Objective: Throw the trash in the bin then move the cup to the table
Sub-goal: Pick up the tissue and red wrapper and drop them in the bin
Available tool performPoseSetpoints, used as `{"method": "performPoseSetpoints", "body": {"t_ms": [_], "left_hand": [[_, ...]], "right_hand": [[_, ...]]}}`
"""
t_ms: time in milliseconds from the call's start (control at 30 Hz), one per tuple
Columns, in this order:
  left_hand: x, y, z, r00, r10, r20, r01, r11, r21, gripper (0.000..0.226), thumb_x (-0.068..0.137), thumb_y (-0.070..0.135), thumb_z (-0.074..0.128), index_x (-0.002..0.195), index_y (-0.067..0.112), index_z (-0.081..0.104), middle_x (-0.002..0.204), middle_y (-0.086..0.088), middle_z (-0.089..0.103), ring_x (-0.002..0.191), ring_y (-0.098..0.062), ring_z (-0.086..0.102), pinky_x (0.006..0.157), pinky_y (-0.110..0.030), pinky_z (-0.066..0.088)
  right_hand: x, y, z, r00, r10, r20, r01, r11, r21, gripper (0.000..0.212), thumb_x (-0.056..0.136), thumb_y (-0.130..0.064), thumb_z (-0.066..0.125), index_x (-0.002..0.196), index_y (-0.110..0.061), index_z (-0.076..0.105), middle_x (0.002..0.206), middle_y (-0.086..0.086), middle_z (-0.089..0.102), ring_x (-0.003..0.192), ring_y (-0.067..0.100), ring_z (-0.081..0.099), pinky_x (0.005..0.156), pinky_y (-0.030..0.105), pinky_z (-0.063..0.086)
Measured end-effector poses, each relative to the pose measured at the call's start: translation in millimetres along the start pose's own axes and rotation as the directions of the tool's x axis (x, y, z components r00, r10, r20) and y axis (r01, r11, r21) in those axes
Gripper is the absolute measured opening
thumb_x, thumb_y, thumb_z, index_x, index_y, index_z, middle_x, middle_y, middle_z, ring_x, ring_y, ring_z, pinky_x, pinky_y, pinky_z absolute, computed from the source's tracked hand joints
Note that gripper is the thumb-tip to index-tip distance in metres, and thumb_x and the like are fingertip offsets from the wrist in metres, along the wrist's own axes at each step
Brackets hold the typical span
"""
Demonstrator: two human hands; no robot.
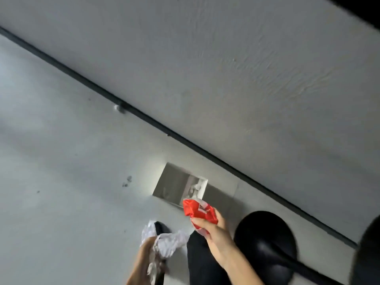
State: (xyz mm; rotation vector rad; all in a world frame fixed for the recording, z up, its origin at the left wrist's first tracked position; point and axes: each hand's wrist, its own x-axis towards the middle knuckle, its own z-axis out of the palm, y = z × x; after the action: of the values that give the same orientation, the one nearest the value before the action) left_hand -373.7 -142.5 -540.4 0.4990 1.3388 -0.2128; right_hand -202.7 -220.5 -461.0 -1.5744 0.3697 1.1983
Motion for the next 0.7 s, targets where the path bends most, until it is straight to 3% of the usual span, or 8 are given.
{"method": "performPoseSetpoints", "body": {"t_ms": [100, 200, 267, 333, 467, 533, 633, 700], "left_hand": [[43, -13, 8, 1.0, 0.008, 0.008, -0.008, 0.998, -0.07, 0.042, 0.088, 0.043, 0.048, 0.088, 0.002, 0.057, 0.081, -0.022, 0.064, 0.045, -0.022, 0.055, 0.045, -0.03, 0.043], [111, -7, 10, 0.999, 0.051, -0.016, -0.053, 0.982, -0.179, 0.054, 0.087, 0.057, 0.038, 0.078, 0.006, 0.055, 0.053, -0.009, 0.056, 0.038, -0.021, 0.043, 0.042, -0.026, 0.027], [167, -5, 9, 0.993, 0.115, -0.041, -0.12, 0.977, -0.175, 0.041, 0.082, 0.052, 0.039, 0.068, 0.014, 0.048, 0.053, -0.012, 0.046, 0.05, -0.025, 0.042, 0.046, -0.027, 0.032], [215, 11, 16, 0.977, 0.197, -0.084, -0.199, 0.98, -0.014, 0.031, 0.089, 0.032, 0.028, 0.067, 0.012, 0.038, 0.048, -0.009, 0.043, 0.038, -0.019, 0.039, 0.037, -0.014, 0.032], [352, 26, 24, 0.936, 0.333, -0.118, -0.291, 0.916, 0.278, 0.042, 0.091, 0.03, 0.028, 0.066, 0.002, 0.048, 0.068, -0.011, 0.068, 0.045, -0.022, 0.048, 0.043, -0.024, 0.04], [404, 24, 30, 0.911, 0.401, -0.092, -0.319, 0.829, 0.459, 0.047, 0.087, 0.041, 0.031, 0.077, 0.003, 0.058, 0.087, -0.015, 0.071, 0.053, -0.03, 0.054, 0.052, -0.031, 0.044], [466, 20, 51, 0.803, 0.596, -0.011, -0.427, 0.588, 0.687, 0.053, 0.097, 0.042, 0.025, 0.081, 0.005, 0.059, 0.085, -0.012, 0.067, 0.079, -0.035, 0.06, 0.071, -0.039, 0.047], [499, 16, 56, 0.731, 0.679, 0.066, -0.461, 0.421, 0.781, 0.044, 0.101, 0.034, 0.026, 0.079, 0.004, 0.049, 0.083, -0.016, 0.06, 0.087, -0.039, 0.056, 0.072, -0.039, 0.04]], "right_hand": [[58, 39, -9, 0.996, 0.086, -0.024, -0.088, 0.991, -0.101, 0.052, 0.076, 0.015, 0.068, 0.123, -0.006, 0.063, 0.096, 0.007, 0.07, 0.079, 0.013, 0.066, 0.067, 0.019, 0.053], [129, 73, -16, 0.987, 0.139, -0.08, -0.148, 0.981, -0.127, 0.042, 0.078, 0.017, 0.065, 0.112, -0.009, 0.067, 0.091, 0.008, 0.069, 0.077, 0.015, 0.064, 0.062, 0.016, 0.054], [185, 98, -18, 0.984, 0.143, -0.104, -0.153, 0.984, -0.094, 0.039, 0.079, 0.018, 0.064, 0.103, -0.012, 0.069, 0.09, 0.007, 0.069, 0.075, 0.014, 0.064, 0.063, 0.016, 0.053], [240, 116, -20, 0.977, 0.149, -0.151, -0.156, 0.987, -0.039, 0.036, 0.078, 0.018, 0.064, 0.092, -0.015, 0.069, 0.093, 0.009, 0.068, 0.077, 0.017, 0.063, 0.067, 0.019, 0.052], [357, 155, -34, 0.969, 0.138, -0.207, -0.144, 0.989, -0.016, 0.036, 0.076, 0.011, 0.069, 0.084, -0.024, 0.066, 0.088, 0.005, 0.068, 0.074, 0.02, 0.063, 0.063, 0.022, 0.051], [409, 172, -43, 0.966, 0.125, -0.226, -0.143, 0.988, -0.063, 0.033, 0.071, 0.003, 0.076, 0.082, -0.026, 0.067, 0.085, 0.004, 0.07, 0.076, 0.024, 0.064, 0.063, 0.025, 0.05], [475, 199, -60, 0.957, 0.09, -0.276, -0.133, 0.981, -0.14, 0.03, 0.063, -0.006, 0.082, 0.082, -0.025, 0.069, 0.068, 0.004, 0.068, 0.066, 0.025, 0.061, 0.065, 0.04, 0.057], [499, 210, -66, 0.95, 0.053, -0.307, -0.107, 0.981, -0.161, 0.035, 0.06, -0.006, 0.084, 0.086, -0.022, 0.066, 0.068, 0.002, 0.067, 0.058, 0.019, 0.061, 0.065, 0.036, 0.058]]}}
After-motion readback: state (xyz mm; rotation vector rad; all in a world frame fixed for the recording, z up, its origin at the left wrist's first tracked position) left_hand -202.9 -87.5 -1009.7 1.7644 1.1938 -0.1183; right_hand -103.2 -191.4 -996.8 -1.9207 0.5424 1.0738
